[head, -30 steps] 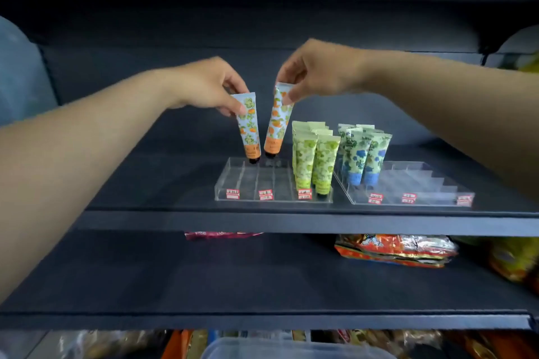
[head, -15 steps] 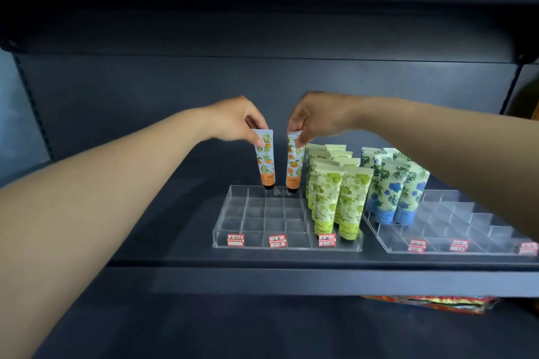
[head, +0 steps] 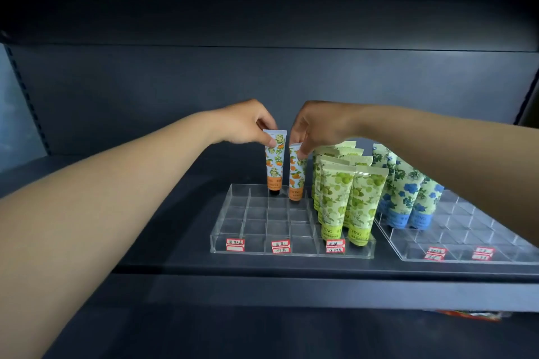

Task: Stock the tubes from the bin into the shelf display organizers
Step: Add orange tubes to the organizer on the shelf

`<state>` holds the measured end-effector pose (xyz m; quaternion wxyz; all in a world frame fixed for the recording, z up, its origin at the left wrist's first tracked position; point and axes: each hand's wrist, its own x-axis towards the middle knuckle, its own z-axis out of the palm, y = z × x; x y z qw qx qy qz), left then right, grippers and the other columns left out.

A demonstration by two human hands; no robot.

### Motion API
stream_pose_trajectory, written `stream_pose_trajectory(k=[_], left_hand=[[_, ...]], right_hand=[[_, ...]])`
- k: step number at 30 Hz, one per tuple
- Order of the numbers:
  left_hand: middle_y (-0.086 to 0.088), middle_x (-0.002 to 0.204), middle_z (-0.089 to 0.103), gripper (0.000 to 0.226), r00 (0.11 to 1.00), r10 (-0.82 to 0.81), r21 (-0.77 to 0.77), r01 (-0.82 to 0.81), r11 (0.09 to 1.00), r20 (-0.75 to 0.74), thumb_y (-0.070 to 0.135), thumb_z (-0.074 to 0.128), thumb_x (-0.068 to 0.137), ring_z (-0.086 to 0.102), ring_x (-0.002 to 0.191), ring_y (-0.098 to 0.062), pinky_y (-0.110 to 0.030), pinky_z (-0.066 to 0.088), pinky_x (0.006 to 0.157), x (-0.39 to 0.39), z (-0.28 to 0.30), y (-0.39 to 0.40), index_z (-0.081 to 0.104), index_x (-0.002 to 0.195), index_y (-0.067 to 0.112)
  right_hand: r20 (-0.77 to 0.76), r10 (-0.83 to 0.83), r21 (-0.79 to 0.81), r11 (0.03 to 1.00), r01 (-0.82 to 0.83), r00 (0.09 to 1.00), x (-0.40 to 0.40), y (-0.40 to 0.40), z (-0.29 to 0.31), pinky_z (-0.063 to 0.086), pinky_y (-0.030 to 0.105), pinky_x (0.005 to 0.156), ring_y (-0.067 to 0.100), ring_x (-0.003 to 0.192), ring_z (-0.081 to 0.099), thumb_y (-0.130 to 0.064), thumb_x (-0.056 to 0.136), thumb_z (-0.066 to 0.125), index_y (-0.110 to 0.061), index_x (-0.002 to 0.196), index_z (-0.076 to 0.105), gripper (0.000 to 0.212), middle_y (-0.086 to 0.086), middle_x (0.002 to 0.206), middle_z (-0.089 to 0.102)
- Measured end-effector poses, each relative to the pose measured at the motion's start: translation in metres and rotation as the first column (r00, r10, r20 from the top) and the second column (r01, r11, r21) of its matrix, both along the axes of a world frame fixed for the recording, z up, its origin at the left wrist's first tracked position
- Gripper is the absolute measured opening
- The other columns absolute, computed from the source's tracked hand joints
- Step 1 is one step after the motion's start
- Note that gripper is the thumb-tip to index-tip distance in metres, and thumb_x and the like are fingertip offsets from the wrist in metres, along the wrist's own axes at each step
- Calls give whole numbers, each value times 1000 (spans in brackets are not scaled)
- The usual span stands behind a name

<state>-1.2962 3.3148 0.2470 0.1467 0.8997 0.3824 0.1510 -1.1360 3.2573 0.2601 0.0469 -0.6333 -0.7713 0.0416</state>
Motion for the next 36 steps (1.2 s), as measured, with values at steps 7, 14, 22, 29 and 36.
stream_pose_trajectory(k=[7, 14, 22, 29, 36], left_hand=[[2, 90, 72, 9, 999, 20, -54, -17, 998, 47, 19, 74, 78, 62, 87, -13, -28, 45, 83, 2, -10, -1, 73, 87, 20], [4, 88, 71, 12, 999, 34, -53, -32, 998, 40, 18, 75, 77, 64, 89, -14, -27, 46, 80, 6, -17, 0, 73, 88, 20], [9, 82, 69, 14, 999, 29, -49, -28, 998, 16, 18, 76, 76, 63, 87, -13, -26, 45, 79, 7, -12, -3, 73, 90, 20], [3, 95, 71, 18, 998, 55, -36, -55, 998, 8, 20, 75, 77, 64, 97, -16, -31, 47, 89, 8, -8, -7, 73, 95, 17], [4, 90, 66, 27, 998, 53, -1, -53, 999, -14, 18, 77, 75, 64, 95, -16, -32, 50, 90, 3, 4, -20, 69, 101, 15]], right_hand=[[-70, 11, 10, 1000, -10, 997, -1, -3, -4, 48, 25, 77, 9, 75, 59, -18, 76, 76, -21, 85, 67, 13, -9, 78, 65], [-68, 22, 46, 999, -19, 997, -1, -2, -3, 50, 28, 80, 12, 79, 62, -18, 76, 76, -16, 85, 67, 13, -3, 81, 68], [-66, 26, 84, 996, -20, 997, 0, -3, 0, 51, 27, 79, 12, 82, 63, -16, 77, 75, -16, 86, 68, 11, -7, 78, 65], [-95, 27, 100, 995, -17, 995, 2, -8, 5, 51, 28, 84, 12, 84, 63, -14, 78, 74, -14, 90, 69, 13, -4, 83, 67], [-68, 10, 134, 991, -1, 998, 4, -28, 15, 50, 29, 87, 14, 95, 64, -18, 78, 74, -14, 99, 68, 22, -1, 99, 71]])
